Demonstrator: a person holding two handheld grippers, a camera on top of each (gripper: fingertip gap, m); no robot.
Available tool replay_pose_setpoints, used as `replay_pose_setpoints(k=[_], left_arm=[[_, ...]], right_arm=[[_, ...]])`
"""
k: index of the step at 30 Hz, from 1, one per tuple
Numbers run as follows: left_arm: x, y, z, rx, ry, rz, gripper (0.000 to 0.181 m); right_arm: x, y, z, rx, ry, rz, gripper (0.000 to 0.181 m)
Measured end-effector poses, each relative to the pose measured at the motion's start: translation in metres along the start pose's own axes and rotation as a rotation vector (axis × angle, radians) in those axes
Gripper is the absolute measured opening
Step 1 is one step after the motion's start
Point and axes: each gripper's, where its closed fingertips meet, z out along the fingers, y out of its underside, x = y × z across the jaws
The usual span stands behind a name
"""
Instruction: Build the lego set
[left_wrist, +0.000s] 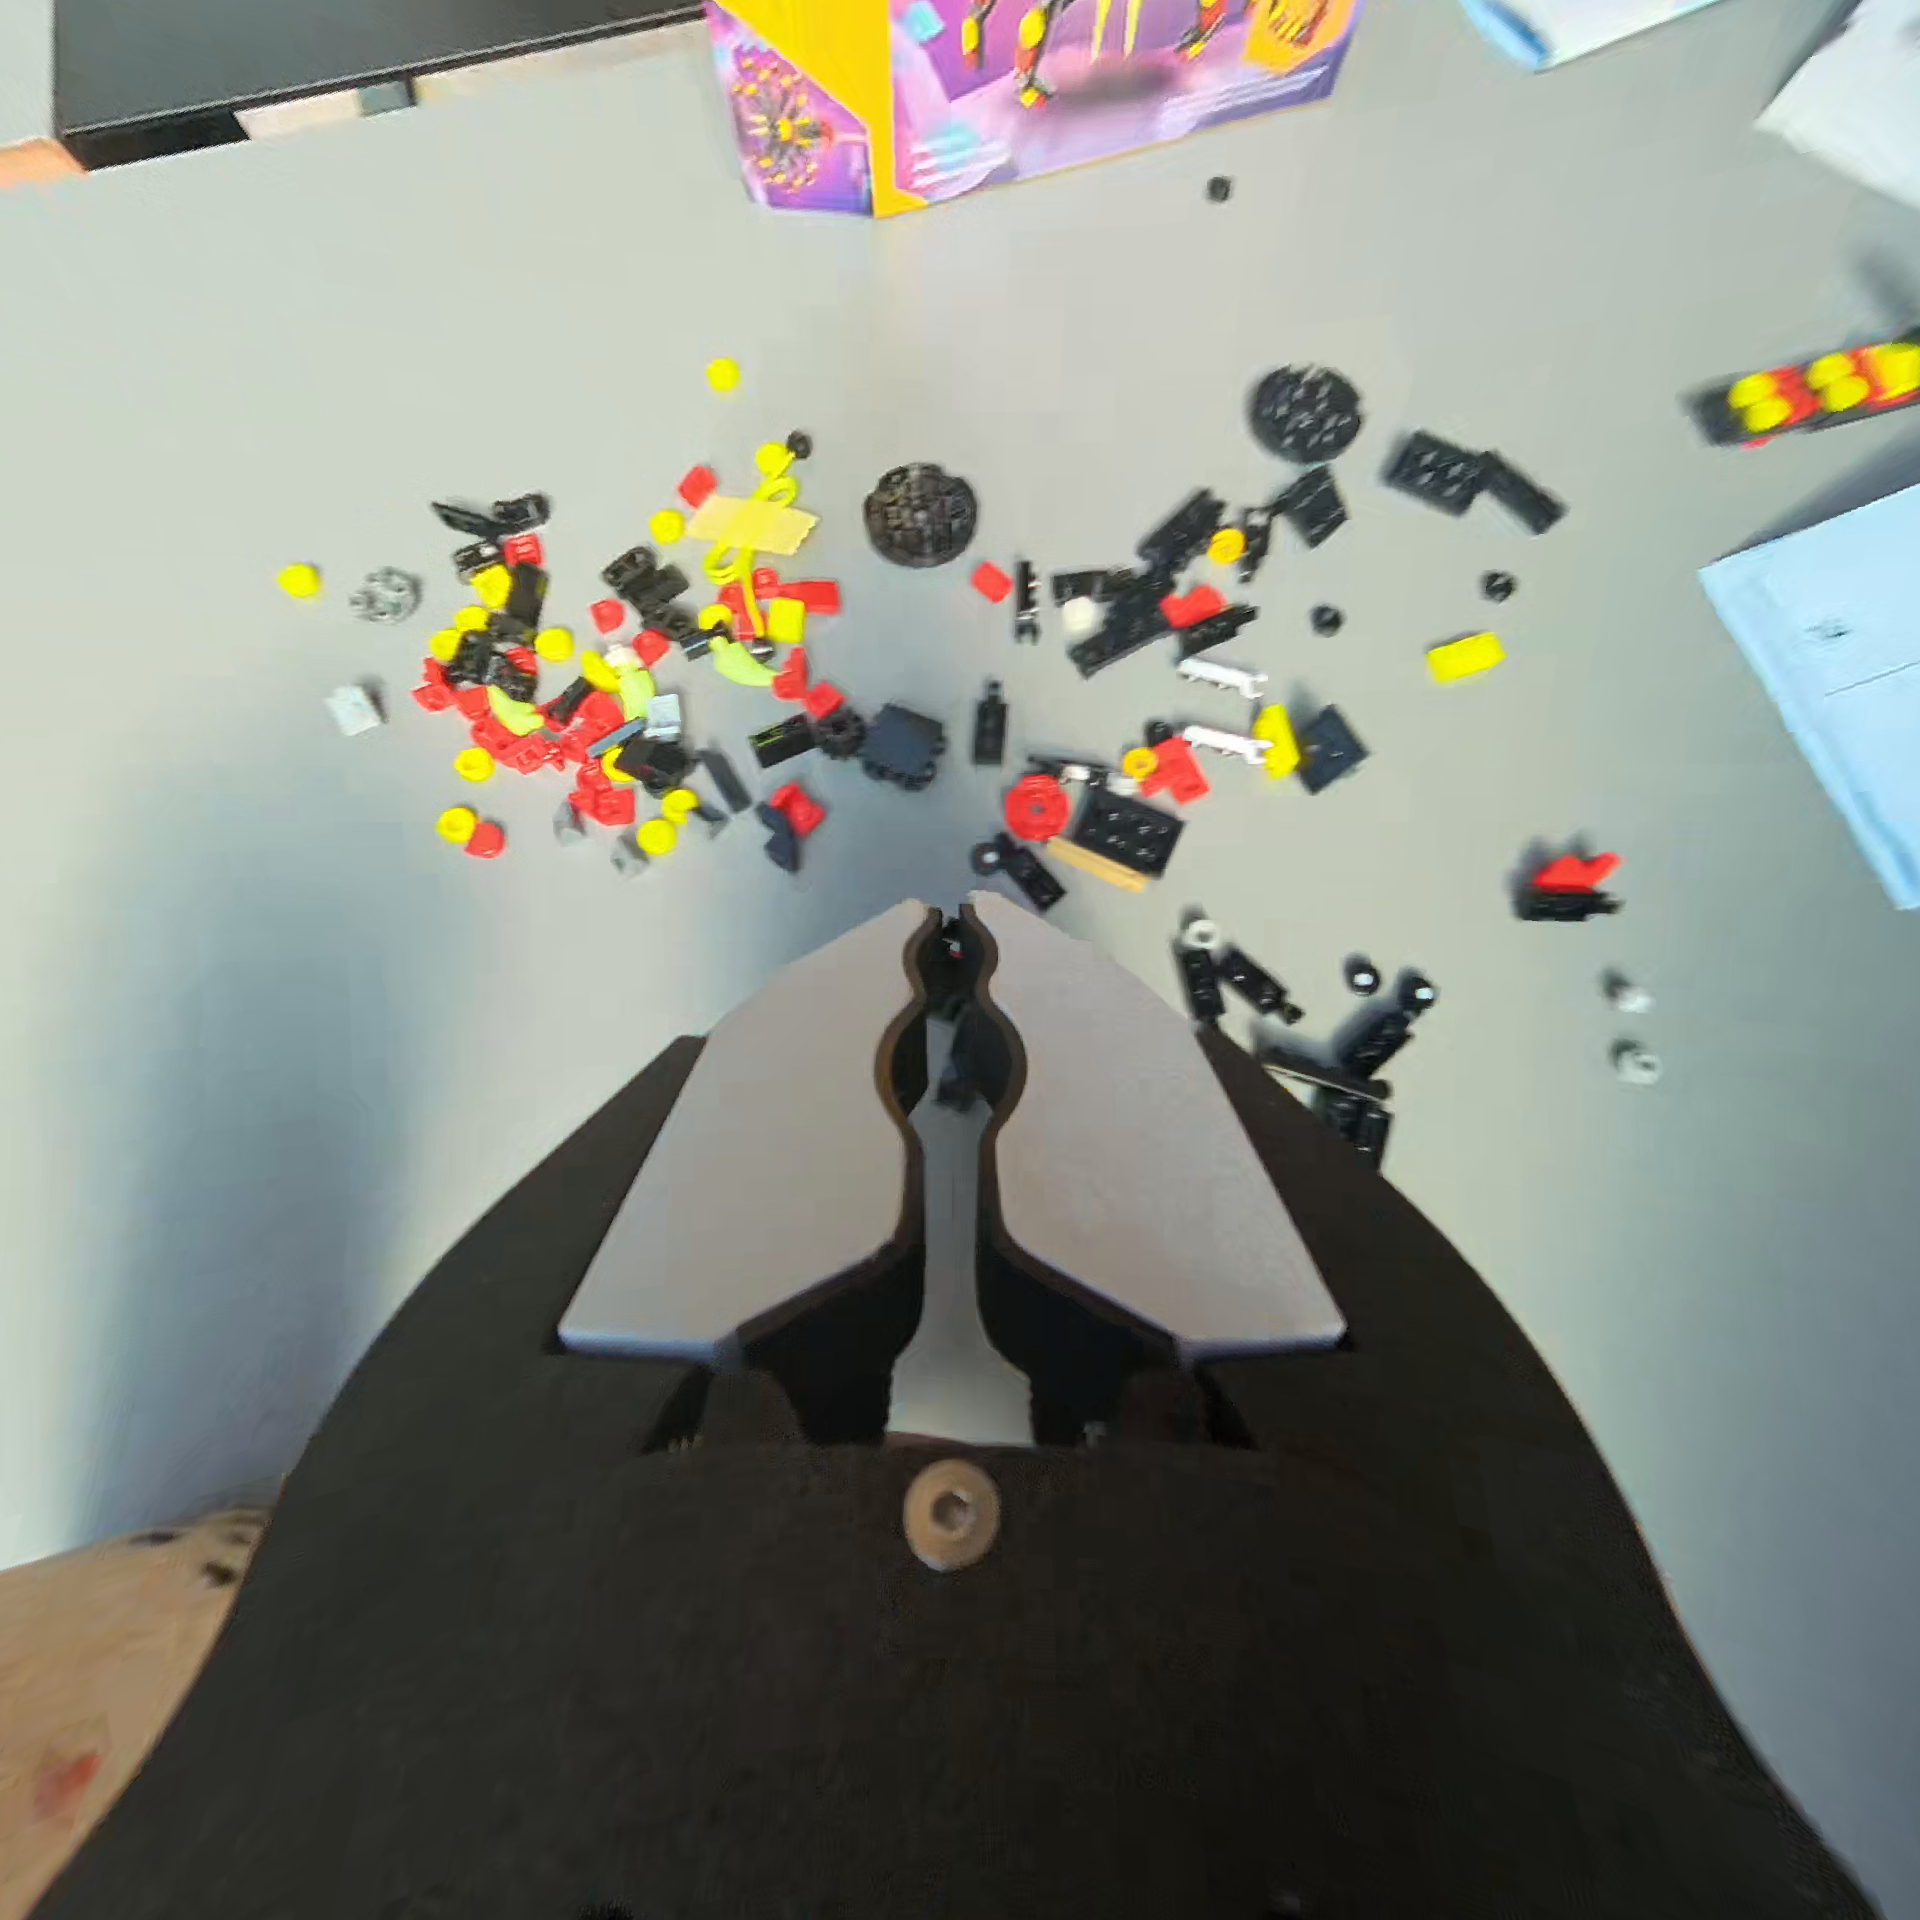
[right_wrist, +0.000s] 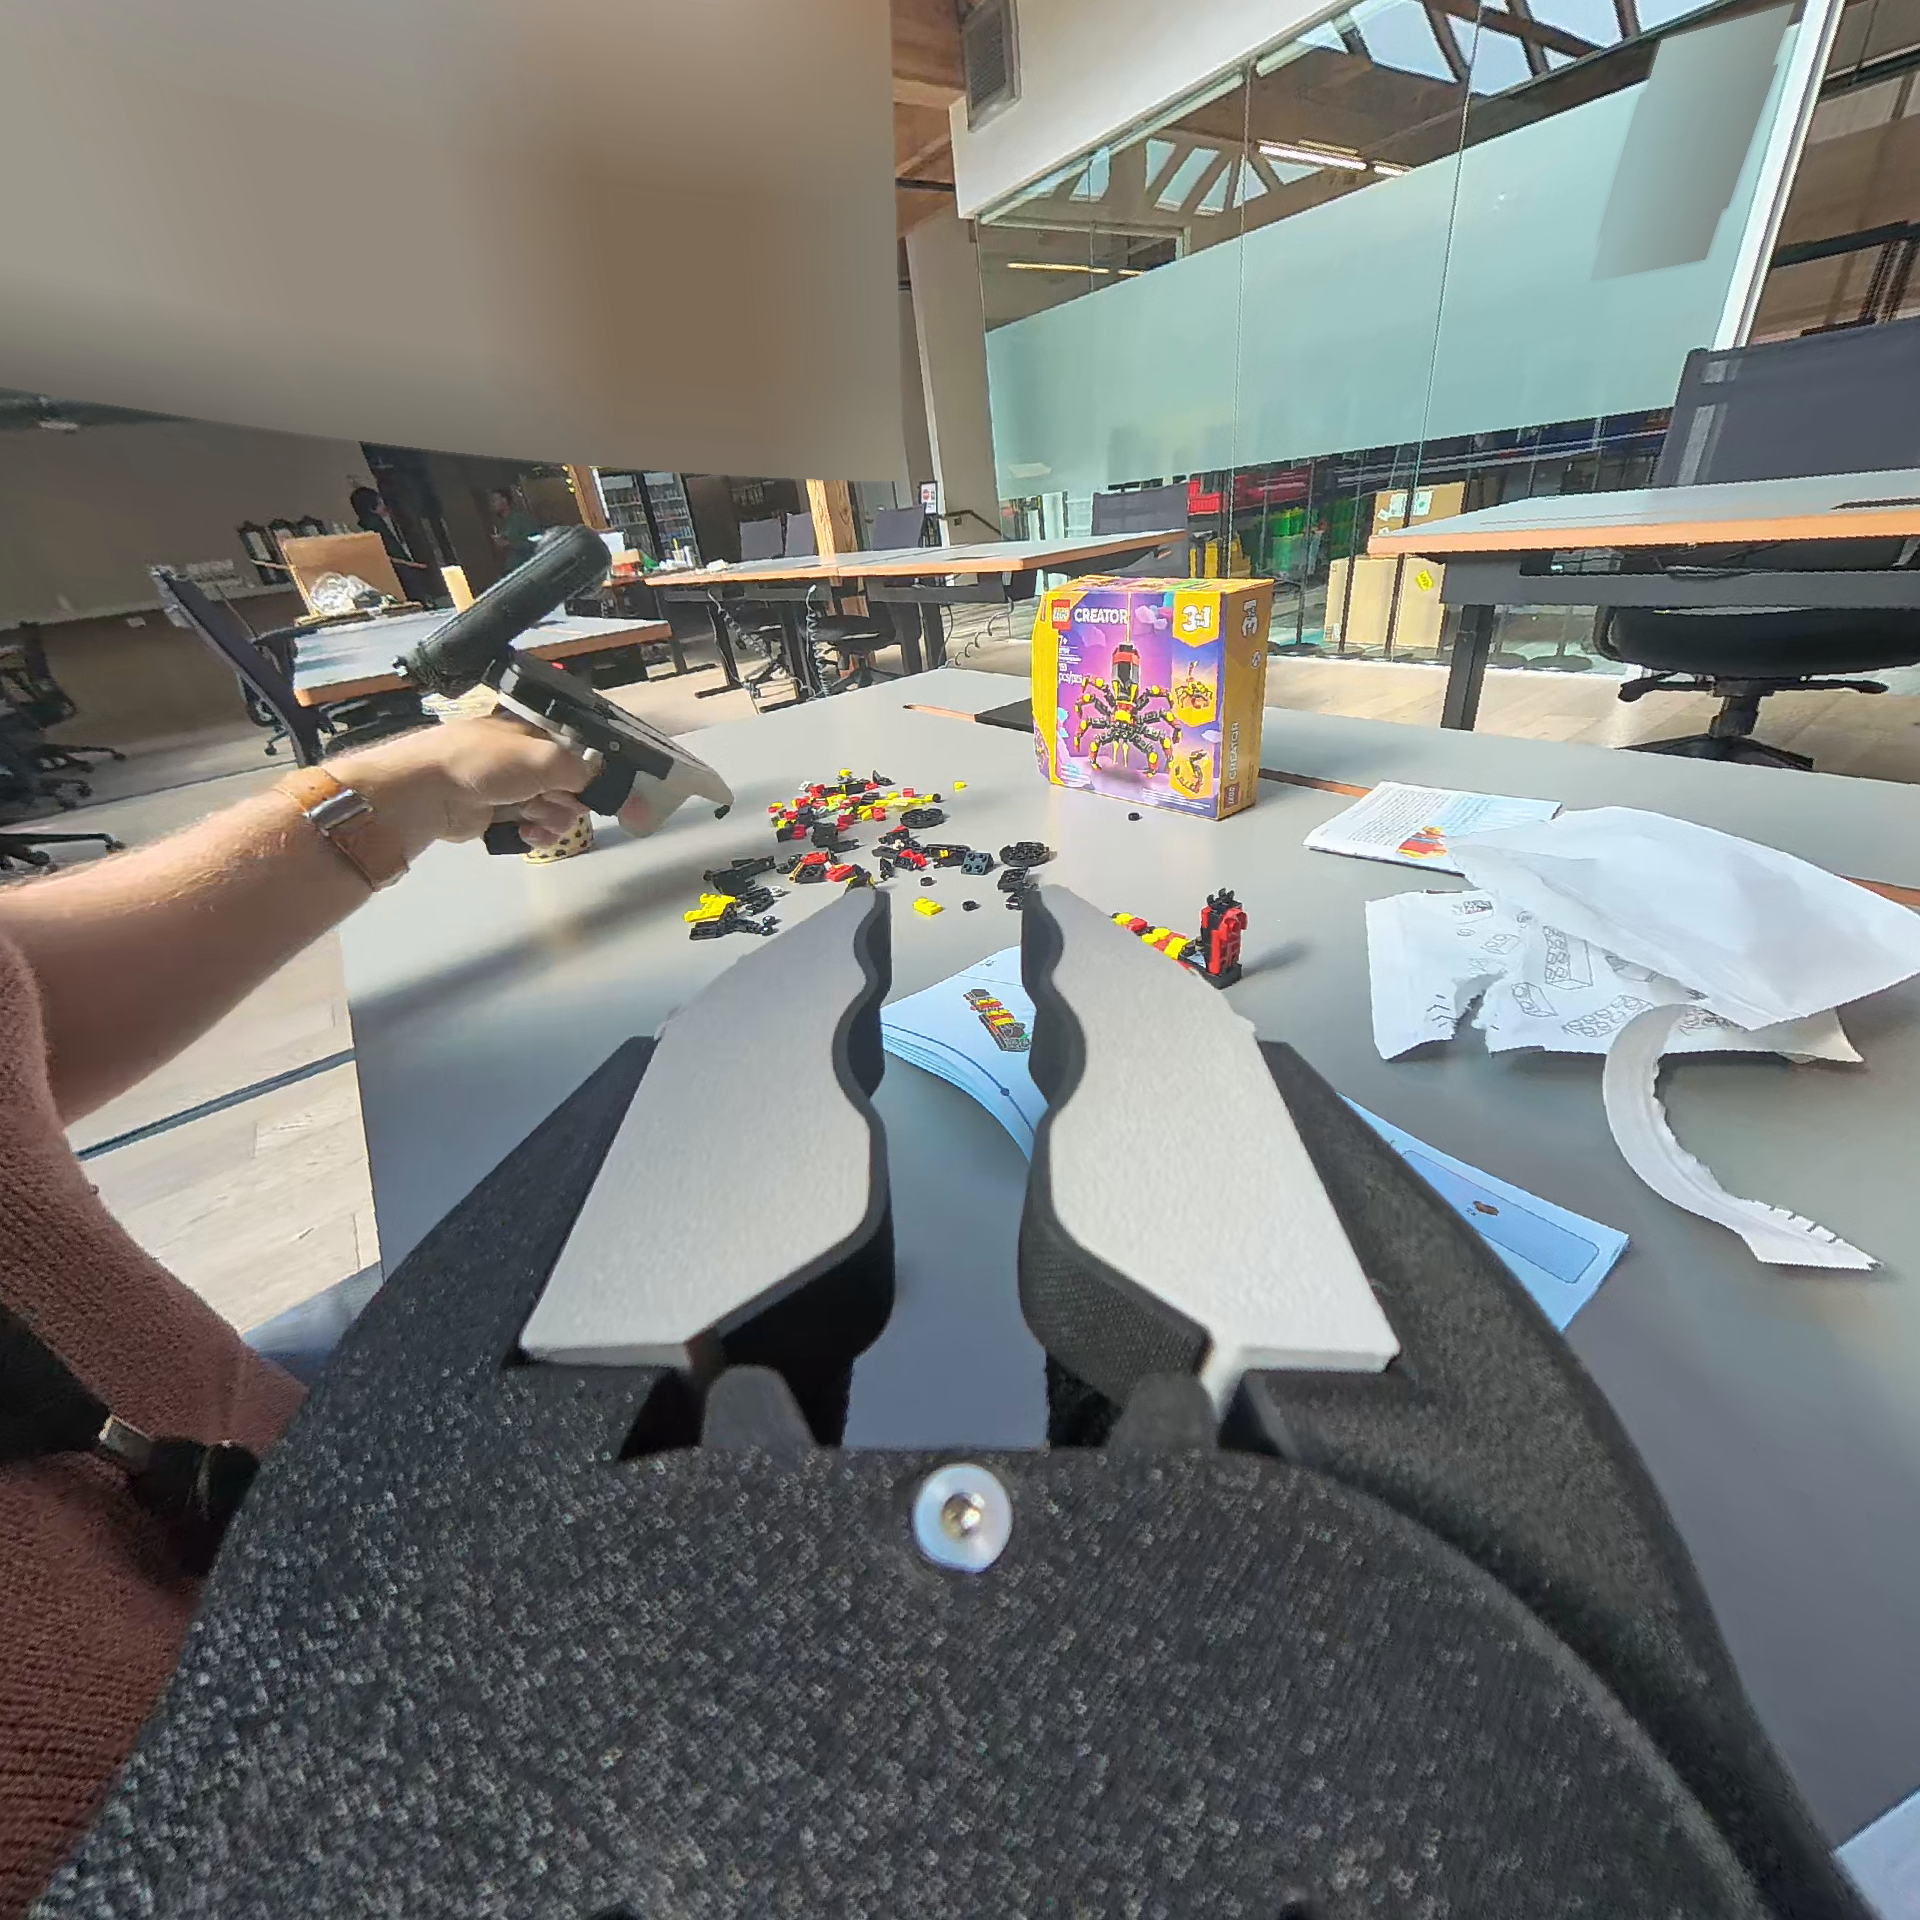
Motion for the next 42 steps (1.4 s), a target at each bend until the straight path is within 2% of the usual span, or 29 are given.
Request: replay_pose_setpoints(k=[1, 3, 6, 10, 13, 17, 21, 24, 26, 30, 33, 37, 42], left_arm=[[0.024, -0.008, -0.005, 0.056, 0.117, -0.040, 0.003], [0.076, -0.023, -0.019, 0.141, 0.315, -0.053, 0.003], [0.182, -0.025, -0.032, 0.143, 0.599, 0.049, 0.003], [0.303, -0.003, -0.032, 0.058, 0.861, 0.274, 0.003], [0.347, 0.031, -0.020, -0.070, 0.934, 0.450, 0.003], [0.355, 0.044, -0.007, -0.127, 0.914, 0.564, 0.004], [0.346, 0.039, -0.007, -0.096, 0.891, 0.604, 0.030], [0.325, 0.033, -0.012, -0.061, 0.831, 0.639, 0.031], [0.316, 0.040, -0.019, -0.066, 0.820, 0.659, 0.023], [0.325, 0.044, -0.026, 0.083, 0.815, 0.778, 0.017], [0.336, 0.041, -0.020, 0.188, 0.838, 0.902, 0.022], [0.340, 0.045, -0.008, 0.122, 0.905, 1.007, 0.032], [0.336, 0.051, -0.015, 0.003, 1.013, 1.072, 0.016]], right_arm=[[0.000, 0.001, 0.000, -0.007, 0.000, 0.003, 0.023], [-0.002, 0.004, 0.000, -0.029, 0.002, 0.003, 0.023], [-0.007, 0.013, -0.003, -0.093, 0.016, -0.017, 0.024], [-0.017, 0.023, -0.017, -0.170, 0.049, -0.022, 0.024], [-0.026, 0.033, -0.028, -0.228, 0.077, 0.003, 0.025], [-0.045, 0.054, -0.036, -0.315, 0.093, 0.022, 0.026], [-0.054, 0.069, -0.043, -0.405, 0.150, -0.061, 0.027], [-0.056, 0.078, -0.044, -0.466, 0.170, -0.095, 0.027], [-0.052, 0.085, -0.039, -0.522, 0.182, -0.118, 0.026], [-0.043, 0.091, -0.016, -0.582, 0.165, -0.188, 0.025], [-0.038, 0.094, -0.008, -0.616, 0.149, -0.208, 0.024], [-0.031, 0.097, -0.009, -0.658, 0.158, -0.197, 0.025], [-0.020, 0.110, -0.002, -0.713, 0.156, -0.175, 0.023]])
